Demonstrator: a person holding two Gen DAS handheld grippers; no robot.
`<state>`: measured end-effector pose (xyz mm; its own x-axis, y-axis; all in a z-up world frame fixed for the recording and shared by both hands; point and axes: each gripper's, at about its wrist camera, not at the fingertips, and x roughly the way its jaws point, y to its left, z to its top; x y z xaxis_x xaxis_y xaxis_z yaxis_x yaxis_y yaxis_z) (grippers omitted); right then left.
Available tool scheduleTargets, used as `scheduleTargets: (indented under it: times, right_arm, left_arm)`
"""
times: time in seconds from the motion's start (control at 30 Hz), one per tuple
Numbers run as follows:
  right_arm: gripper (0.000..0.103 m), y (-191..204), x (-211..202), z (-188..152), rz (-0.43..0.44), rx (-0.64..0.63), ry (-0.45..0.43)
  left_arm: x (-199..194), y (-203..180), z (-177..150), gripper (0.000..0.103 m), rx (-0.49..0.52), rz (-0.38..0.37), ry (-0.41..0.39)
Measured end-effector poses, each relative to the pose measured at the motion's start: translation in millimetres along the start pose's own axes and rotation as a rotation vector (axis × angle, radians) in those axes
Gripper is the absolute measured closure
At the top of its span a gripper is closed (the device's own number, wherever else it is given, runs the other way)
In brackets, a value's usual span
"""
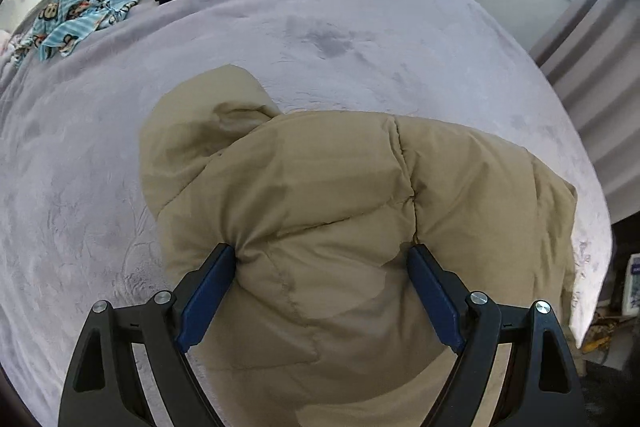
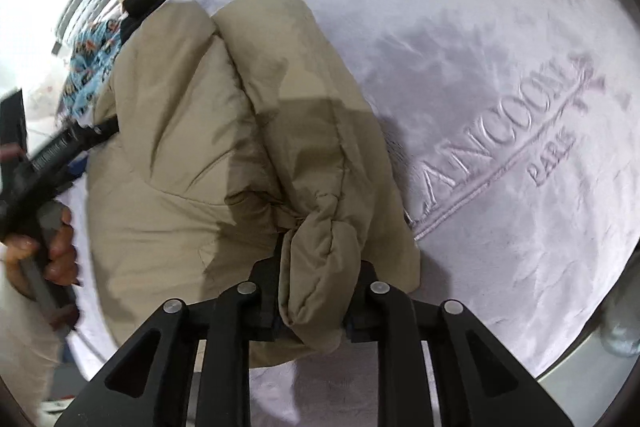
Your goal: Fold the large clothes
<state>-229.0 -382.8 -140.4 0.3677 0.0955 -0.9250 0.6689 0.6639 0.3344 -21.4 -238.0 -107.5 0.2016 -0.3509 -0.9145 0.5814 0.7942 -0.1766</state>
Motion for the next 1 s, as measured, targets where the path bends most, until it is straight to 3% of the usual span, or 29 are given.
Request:
scheduleTargets:
  times: [0.07,0.13,0.23,0.27,0.43,0.6,0.7,0.73,0.77,0.87,1.0]
  right_arm:
    - [0.069,-5.1,-17.5,5.8,0.007,-0.003,-0.007]
    - [0.067,-5.3,-48.7,17.7,0.002,-0.056,-0.066]
    - [0.029,-4.3,-85.2,45.0,0.051,-0.107,-0.142]
    - [0.027,-3.6,-89.3,53.8,0.084,-0.117,-0.145]
    - [0.027,22.6,-41.3,105.5,0.233,-0.16,-0.025]
    - [0.027,39.3,27.0,130.2,0.251,-0.108,0.082]
    - [0.027,43.8,47.5,138.4,0.255,-0.092,0.121]
    - [0.043,44.5,50.0,138.6,0.263,-0.093,0.126]
    - [0.078,45.1,50.0,136.7,0.275,-0.101,0.127]
    - [0.091,46.6,47.5,134.7,0.245,-0.128,0.119]
    - [0.094,38.6,40.4,125.5,0.18,-0.183,0.093]
  left_arm:
    - [-0.5,1.8,-0.2,0.016,-0.029,0.007,0.005]
    - [3.8,6.9,0.3,0.016,-0.059,0.007,0.009]
    - [4.1,6.3,-1.0,0.016,-0.059,0.015,0.006]
    - [4.5,6.0,-0.8,0.016,-0.065,0.018,0.006]
    - [5.5,1.9,-1.0,0.016,-0.087,0.039,0.0]
    - [5.2,2.8,-0.9,0.016,-0.091,0.046,0.005]
    - [5.1,3.9,-0.5,0.015,-0.09,0.052,0.009]
    - [5.4,3.2,0.1,0.015,-0.09,0.054,0.011]
    - [5.6,2.1,0.6,0.015,-0.088,0.057,0.013]
    - [5.9,-6.0,2.9,0.015,-0.075,0.073,0.024]
    - [2.5,-25.3,4.0,0.016,-0.05,0.072,0.028]
